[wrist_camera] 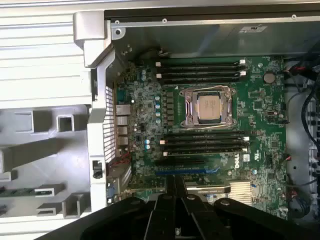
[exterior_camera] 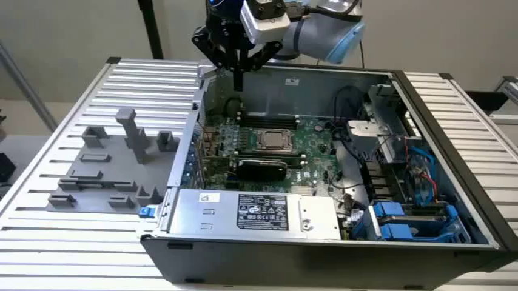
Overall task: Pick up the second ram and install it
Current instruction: 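Reach for the second ram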
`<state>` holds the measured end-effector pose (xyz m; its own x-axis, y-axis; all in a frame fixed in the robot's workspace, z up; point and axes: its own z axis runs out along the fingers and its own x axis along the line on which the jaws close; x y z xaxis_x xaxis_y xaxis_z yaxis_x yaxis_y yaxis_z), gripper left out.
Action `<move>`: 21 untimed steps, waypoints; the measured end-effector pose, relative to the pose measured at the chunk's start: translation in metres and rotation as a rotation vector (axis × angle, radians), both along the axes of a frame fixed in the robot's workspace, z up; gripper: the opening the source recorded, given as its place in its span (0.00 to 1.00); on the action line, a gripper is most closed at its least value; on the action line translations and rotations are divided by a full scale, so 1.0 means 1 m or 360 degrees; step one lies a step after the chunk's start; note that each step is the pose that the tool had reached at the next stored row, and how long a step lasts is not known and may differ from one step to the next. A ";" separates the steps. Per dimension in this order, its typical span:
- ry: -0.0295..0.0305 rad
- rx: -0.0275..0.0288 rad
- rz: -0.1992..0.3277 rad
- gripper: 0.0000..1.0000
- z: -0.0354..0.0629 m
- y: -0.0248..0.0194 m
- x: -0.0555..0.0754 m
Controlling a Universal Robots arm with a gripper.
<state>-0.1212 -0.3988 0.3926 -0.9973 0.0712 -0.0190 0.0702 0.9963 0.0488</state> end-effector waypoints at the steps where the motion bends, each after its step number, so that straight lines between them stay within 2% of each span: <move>1: 0.00000 0.00000 0.0000 0.00 0.0000 0.0000 0.000; 14: 0.00001 -0.00002 0.0000 0.00 0.0001 -0.0001 -0.001; 17: 0.00000 0.00000 0.0000 0.00 0.0000 -0.0020 -0.007; 21: 0.00000 -0.00001 0.0000 0.00 0.0000 -0.0077 -0.025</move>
